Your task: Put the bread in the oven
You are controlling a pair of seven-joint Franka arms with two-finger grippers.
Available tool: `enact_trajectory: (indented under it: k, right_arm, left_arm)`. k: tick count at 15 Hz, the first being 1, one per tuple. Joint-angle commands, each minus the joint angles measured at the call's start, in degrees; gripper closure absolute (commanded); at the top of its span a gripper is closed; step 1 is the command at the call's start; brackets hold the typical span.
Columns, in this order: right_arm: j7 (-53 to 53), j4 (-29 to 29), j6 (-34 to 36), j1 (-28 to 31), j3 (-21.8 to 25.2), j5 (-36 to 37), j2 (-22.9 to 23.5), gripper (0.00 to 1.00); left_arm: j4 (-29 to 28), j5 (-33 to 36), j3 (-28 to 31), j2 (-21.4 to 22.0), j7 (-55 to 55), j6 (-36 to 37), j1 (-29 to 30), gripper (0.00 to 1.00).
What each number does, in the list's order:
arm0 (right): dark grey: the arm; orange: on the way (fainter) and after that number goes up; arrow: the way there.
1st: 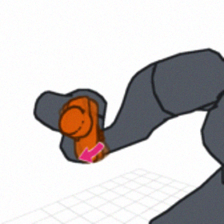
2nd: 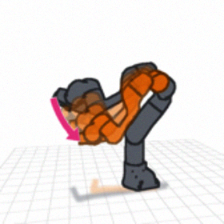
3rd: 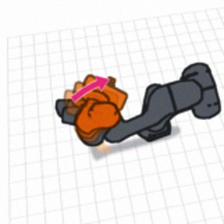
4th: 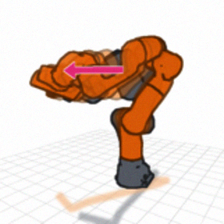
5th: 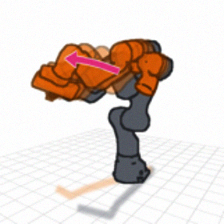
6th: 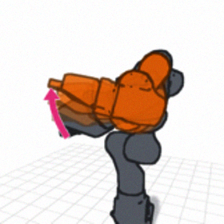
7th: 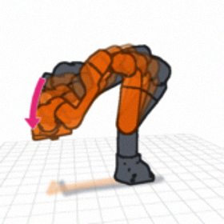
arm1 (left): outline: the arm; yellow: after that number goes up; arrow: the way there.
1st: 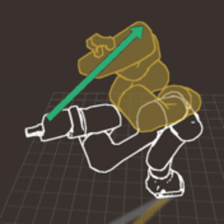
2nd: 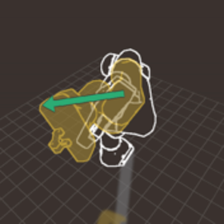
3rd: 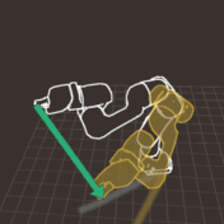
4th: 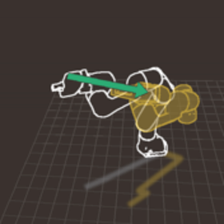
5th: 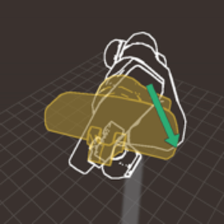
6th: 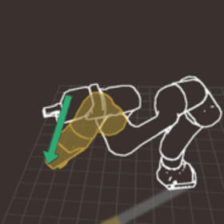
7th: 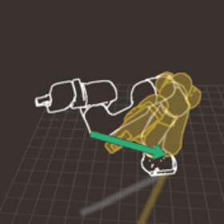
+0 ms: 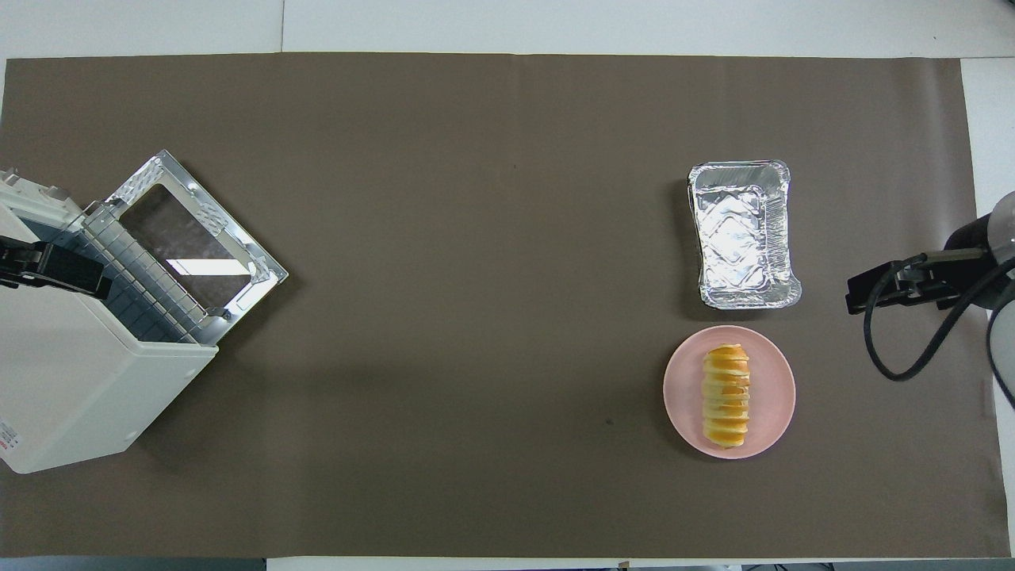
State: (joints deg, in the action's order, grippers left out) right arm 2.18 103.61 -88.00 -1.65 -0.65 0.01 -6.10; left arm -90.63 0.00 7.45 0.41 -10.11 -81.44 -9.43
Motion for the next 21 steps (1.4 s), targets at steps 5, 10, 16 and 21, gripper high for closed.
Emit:
enact_trajectory:
  k: [5,10,16,21]
  right_arm:
    - [12.0,25.0,-17.6,-7.8,-0.8,-1.8,-9.1,0.00]
    - [12.0,36.6,-31.1,-7.2,-0.8,-2.8,-9.1,0.00]
    - [12.1,43.8,-41.1,-3.9,-0.8,-2.8,-7.8,0.00]
    - [14.8,46.2,-44.8,-4.5,-0.8,-2.8,-6.6,0.01]
  left_arm:
    - [0.4,0.9,-0.2,0.4,-0.2,0.9,0.4,0.00]
    - [0.4,0.9,-0.2,0.4,-0.2,0.9,0.3,0.00]
    - [0.4,0.9,-0.2,0.4,-0.2,0.9,0.3,0.00]
    - [0.4,0.9,-0.2,0.4,-0.2,0.9,0.3,0.00]
